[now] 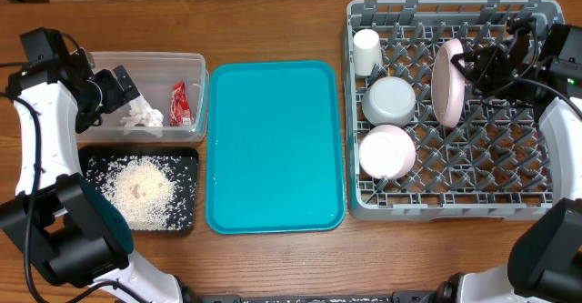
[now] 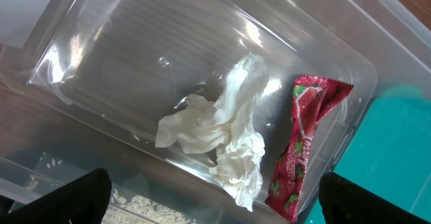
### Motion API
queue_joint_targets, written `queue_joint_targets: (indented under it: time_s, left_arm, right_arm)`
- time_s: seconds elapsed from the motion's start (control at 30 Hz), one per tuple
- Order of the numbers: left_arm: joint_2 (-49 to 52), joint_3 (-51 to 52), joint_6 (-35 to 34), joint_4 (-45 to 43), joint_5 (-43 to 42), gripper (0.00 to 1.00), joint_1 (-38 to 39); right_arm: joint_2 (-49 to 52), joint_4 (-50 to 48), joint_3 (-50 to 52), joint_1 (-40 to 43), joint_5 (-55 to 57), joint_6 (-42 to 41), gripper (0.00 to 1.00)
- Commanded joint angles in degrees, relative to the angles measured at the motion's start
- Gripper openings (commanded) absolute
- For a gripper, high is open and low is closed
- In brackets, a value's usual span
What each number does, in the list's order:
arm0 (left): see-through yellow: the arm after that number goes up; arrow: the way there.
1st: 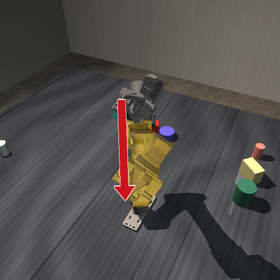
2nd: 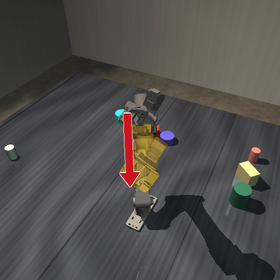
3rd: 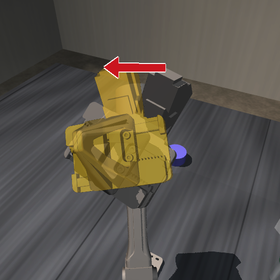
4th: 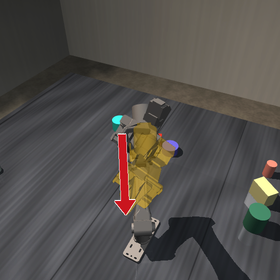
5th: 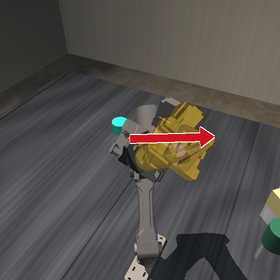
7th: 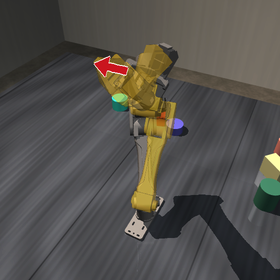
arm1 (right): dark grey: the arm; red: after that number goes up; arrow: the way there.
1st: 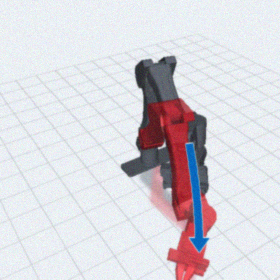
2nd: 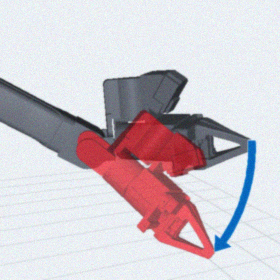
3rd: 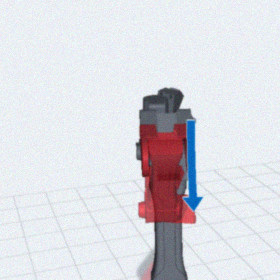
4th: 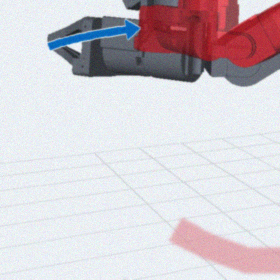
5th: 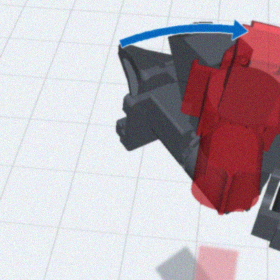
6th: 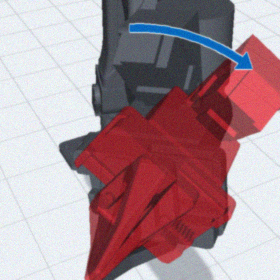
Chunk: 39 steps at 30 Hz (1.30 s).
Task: Sort waste into correct bins and load items into the dishwasher
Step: 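Stand plate upright between rack tines with right gripper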
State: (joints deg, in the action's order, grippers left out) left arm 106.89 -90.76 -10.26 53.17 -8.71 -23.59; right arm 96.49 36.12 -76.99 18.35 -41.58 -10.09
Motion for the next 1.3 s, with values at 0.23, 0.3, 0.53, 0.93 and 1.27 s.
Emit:
queue_joint_targets:
  time_s: [0.23,0.3,0.53,0.93,1.27]
  left_arm:
    - [-1.9,-0.9,1.1,0.1,0.3,1.00,0.7]
    - [-1.9,-0.9,1.1,0.1,0.3,1.00,0.7]
    - [-1.9,-0.9,1.1,0.1,0.3,1.00,0.7]
    - [-1.9,-0.9,1.1,0.1,0.3,1.00,0.7]
    - [-1.9,-0.9,1.1,0.1,0.3,1.00,0.7]
  right_arm:
    - [3.8,1.7,5.0,0.8,11.9,-0.5,0.04]
    - [4.3,1.6,5.0,0.8,11.8,-0.5,0.04]
    - [5.9,-0.3,5.0,0.7,4.0,-0.4,0.04]
    - [5.9,-4.7,4.9,4.0,-18.9,-2.7,0.04]
    - [5.9,-5.1,4.9,9.1,-28.3,-5.2,0.04]
